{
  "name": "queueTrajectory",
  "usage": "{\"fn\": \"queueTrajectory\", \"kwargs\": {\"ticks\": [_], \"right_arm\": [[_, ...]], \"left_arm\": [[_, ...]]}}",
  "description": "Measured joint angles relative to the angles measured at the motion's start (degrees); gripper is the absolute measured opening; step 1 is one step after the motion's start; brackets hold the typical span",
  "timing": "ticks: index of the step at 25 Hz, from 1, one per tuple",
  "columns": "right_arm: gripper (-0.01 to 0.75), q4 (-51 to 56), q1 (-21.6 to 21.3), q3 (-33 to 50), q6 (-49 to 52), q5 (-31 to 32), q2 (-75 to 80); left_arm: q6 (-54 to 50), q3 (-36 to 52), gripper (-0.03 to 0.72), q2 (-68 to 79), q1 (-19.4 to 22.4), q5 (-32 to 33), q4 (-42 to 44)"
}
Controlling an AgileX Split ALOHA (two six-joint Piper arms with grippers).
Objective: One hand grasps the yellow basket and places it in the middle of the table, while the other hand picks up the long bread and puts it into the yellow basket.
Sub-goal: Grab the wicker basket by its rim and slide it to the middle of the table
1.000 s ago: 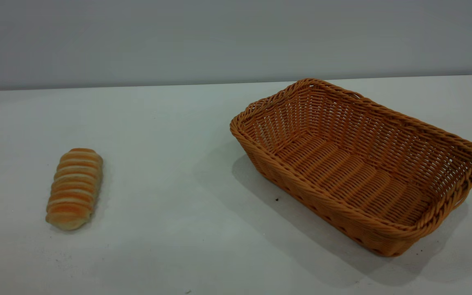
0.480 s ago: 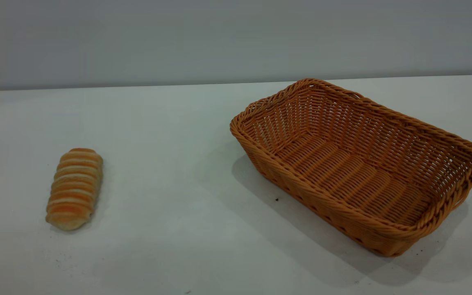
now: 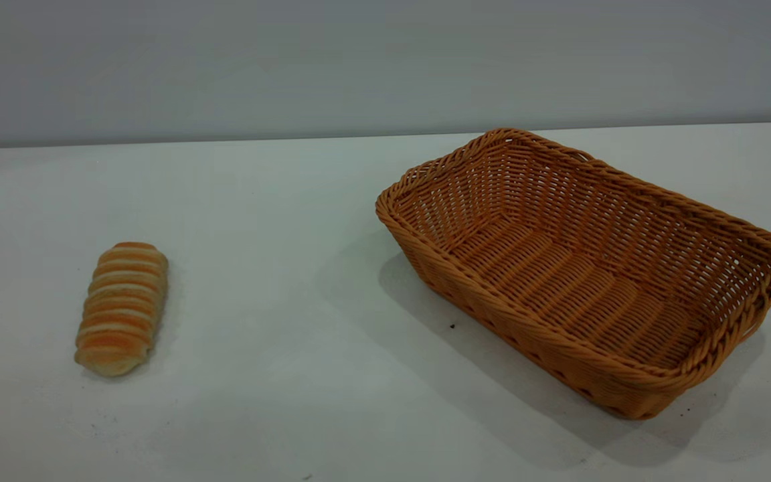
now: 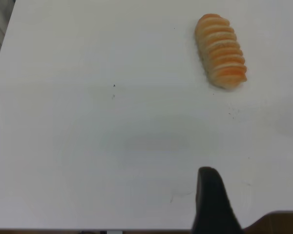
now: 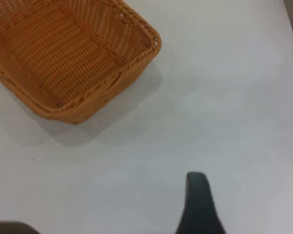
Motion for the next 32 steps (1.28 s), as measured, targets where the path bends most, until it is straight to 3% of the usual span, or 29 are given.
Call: {"fn": "queueTrajectory", "kwargs": {"ticks": [13, 19, 26, 32], "right_arm": [[0.514, 0.54, 0.0, 0.0, 0.0, 0.0, 0.0], [0.514, 2.49, 4.57, 0.0, 1.17, -0.4, 0.0], [0.514, 2.9, 10.05, -0.24, 12.11, -9.78, 7.66], [0.514, 3.44, 10.84, -0.69, 13.92, -19.7, 28.24]], "left_arm": [[0.0, 0.0, 0.513, 0.0, -4.52, 0.0, 0.26], [-0.08, -0.54, 0.513, 1.76, -6.05, -0.63, -0.01], [-0.33, -2.67, 0.513, 17.63, -6.05, -12.13, -3.33], [-0.45, -2.67, 0.513, 39.98, -6.05, -25.87, -7.32]]}}
